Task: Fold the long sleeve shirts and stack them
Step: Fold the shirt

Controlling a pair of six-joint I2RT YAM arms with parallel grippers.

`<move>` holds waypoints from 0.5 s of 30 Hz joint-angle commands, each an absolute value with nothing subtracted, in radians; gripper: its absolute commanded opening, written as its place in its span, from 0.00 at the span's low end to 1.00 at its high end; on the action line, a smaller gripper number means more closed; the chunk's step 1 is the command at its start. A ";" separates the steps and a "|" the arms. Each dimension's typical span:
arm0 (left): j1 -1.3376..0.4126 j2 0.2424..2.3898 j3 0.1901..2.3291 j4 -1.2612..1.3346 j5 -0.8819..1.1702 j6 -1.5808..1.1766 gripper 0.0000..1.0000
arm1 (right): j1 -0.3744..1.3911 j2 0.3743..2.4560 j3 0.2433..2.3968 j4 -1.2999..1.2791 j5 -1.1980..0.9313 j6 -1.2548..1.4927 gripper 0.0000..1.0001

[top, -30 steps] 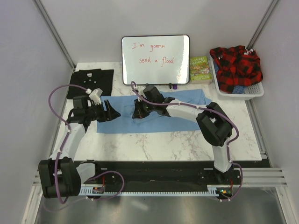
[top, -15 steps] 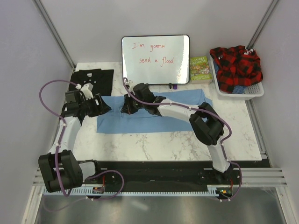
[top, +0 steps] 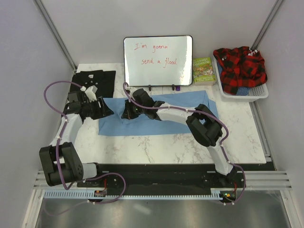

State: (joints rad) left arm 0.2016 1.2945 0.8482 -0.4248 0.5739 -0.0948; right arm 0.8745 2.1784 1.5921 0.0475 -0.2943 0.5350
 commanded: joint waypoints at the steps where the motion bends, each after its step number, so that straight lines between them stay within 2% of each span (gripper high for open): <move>1: 0.204 1.344 0.873 -0.402 0.701 -0.118 0.59 | 0.882 2.181 1.644 0.098 -0.344 0.529 0.00; 5: 0.189 1.356 0.853 -0.324 0.721 -0.153 0.57 | 0.881 2.174 1.631 0.106 -0.364 0.514 0.00; 15: 0.123 1.368 0.839 -0.311 0.704 -0.176 0.57 | 0.882 2.145 1.638 0.107 -0.396 0.476 0.00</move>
State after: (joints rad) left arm 0.1429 1.3556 0.8440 -0.3481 0.6903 -0.1371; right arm 0.8753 2.1788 1.5978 0.0582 -0.3595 0.5003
